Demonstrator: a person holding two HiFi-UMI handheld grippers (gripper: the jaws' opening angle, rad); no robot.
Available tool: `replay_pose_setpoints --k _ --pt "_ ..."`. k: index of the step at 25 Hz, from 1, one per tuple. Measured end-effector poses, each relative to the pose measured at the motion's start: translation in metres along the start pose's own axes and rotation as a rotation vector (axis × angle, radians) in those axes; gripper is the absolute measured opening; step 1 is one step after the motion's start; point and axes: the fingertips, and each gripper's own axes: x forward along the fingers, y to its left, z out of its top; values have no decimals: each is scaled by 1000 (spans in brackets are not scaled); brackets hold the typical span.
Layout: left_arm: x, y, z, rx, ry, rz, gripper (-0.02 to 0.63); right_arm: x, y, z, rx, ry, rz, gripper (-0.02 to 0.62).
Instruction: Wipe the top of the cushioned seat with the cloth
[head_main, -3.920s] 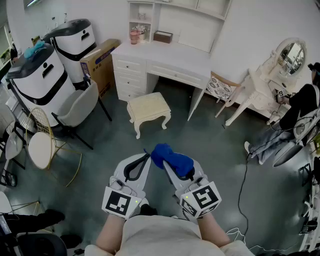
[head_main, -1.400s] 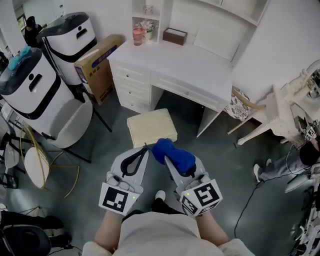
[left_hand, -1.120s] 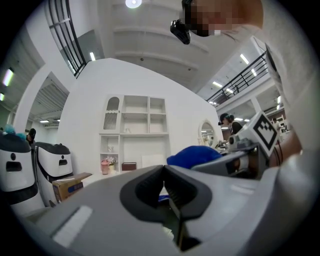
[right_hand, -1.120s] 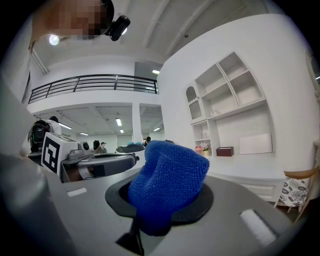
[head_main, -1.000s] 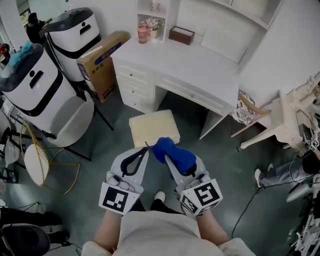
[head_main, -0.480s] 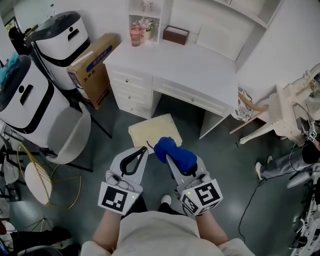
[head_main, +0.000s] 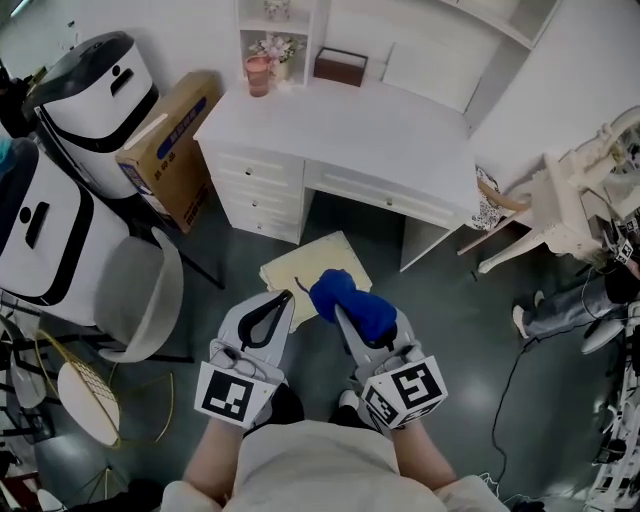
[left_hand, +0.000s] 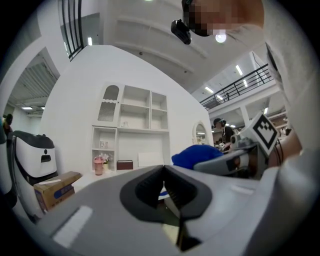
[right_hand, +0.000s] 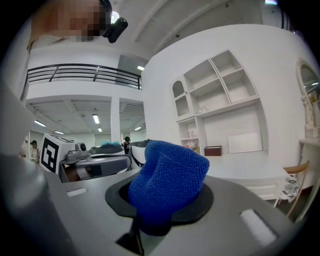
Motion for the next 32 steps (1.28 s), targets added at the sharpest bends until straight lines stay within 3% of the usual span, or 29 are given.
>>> replay_pose_setpoints --k 20,32 --pt "2 65 -21 -20 11 -151 0 51 23 -12 38 7 -167 115" --pt "22 81 -30 -43 26 -139 0 72 3 -15 45 30 -166 118"
